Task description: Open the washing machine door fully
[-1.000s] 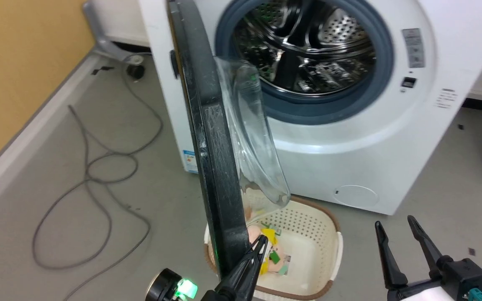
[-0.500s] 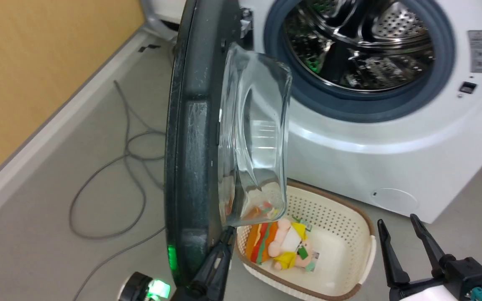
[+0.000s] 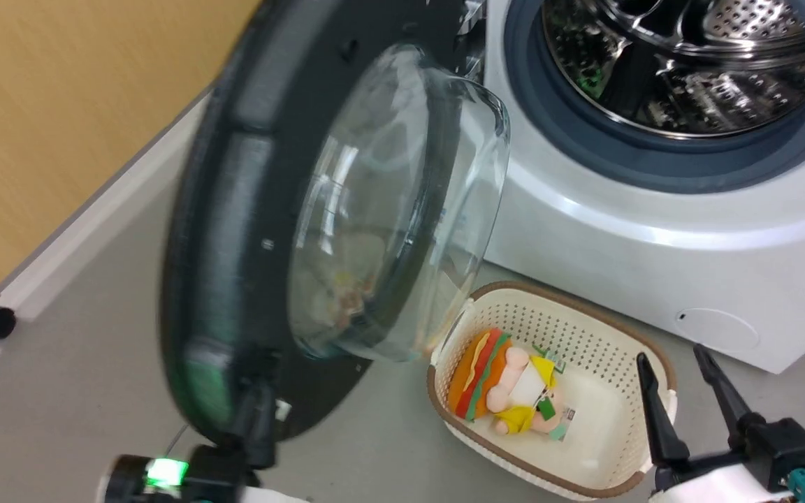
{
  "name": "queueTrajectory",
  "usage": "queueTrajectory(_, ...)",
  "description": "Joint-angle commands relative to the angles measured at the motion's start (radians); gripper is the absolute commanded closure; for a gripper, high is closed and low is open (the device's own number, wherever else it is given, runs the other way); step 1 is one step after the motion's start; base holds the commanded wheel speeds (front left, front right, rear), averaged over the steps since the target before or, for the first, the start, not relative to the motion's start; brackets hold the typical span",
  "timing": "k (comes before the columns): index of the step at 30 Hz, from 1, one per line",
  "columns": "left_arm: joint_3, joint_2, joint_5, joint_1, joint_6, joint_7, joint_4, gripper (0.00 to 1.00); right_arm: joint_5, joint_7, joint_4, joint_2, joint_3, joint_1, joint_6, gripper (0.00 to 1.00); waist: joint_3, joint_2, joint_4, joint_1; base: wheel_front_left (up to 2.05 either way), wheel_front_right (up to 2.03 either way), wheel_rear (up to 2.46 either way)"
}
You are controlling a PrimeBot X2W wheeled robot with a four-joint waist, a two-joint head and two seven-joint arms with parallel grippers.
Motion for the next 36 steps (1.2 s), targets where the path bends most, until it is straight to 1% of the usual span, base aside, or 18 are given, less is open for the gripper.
queueTrajectory(1, 0.038, 0.012, -0.007, -0.019, 0.011, -0.001, 0.012, 1.00, -0.010, -0.005, -0.007, 0.004, -0.001, -0.023, 0.001, 0.00, 0.016, 0.0000, 0.008, 0.0000, 0.00, 0.00, 0.00)
queueTrajectory(5, 0.111, 0.016, -0.021, -0.041, 0.018, -0.001, 0.037, 1.00, -0.021, -0.005, -0.011, 0.002, 0.001, -0.035, 0.001, 0.00, 0.038, 0.0000, 0.006, 0.0000, 0.00, 0.00, 0.00)
queueTrajectory(8, 0.171, 0.007, -0.037, -0.064, 0.024, -0.001, 0.060, 1.00, -0.026, -0.005, -0.008, -0.004, 0.003, -0.044, 0.001, 0.00, 0.053, 0.0000, -0.002, 0.0000, 0.00, 0.00, 0.00)
queueTrajectory(9, 0.171, 0.007, -0.037, -0.064, 0.024, -0.001, 0.060, 1.00, -0.026, -0.005, -0.008, -0.004, 0.003, -0.044, 0.001, 0.00, 0.053, 0.0000, -0.002, 0.0000, 0.00, 0.00, 0.00)
queueTrajectory(15, 0.291, -0.013, -0.062, -0.103, 0.024, -0.001, 0.106, 1.00, -0.030, -0.005, -0.007, -0.019, 0.001, -0.064, 0.001, 0.00, 0.089, 0.0000, -0.028, 0.0000, 0.00, 0.00, 0.00)
queueTrajectory(26, 0.488, -0.022, -0.070, -0.214, -0.009, -0.001, 0.183, 1.00, -0.031, -0.005, -0.013, -0.045, -0.004, -0.096, 0.001, 0.00, 0.146, 0.0000, -0.053, 0.0000, 0.00, 0.00, 0.00)
queueTrajectory(36, 0.602, 0.001, -0.062, -0.326, -0.053, -0.001, 0.274, 1.00, -0.031, -0.005, -0.011, -0.058, 0.008, -0.130, 0.001, 0.00, 0.186, 0.0000, -0.083, 0.0000, 0.00, 0.00, 0.00)
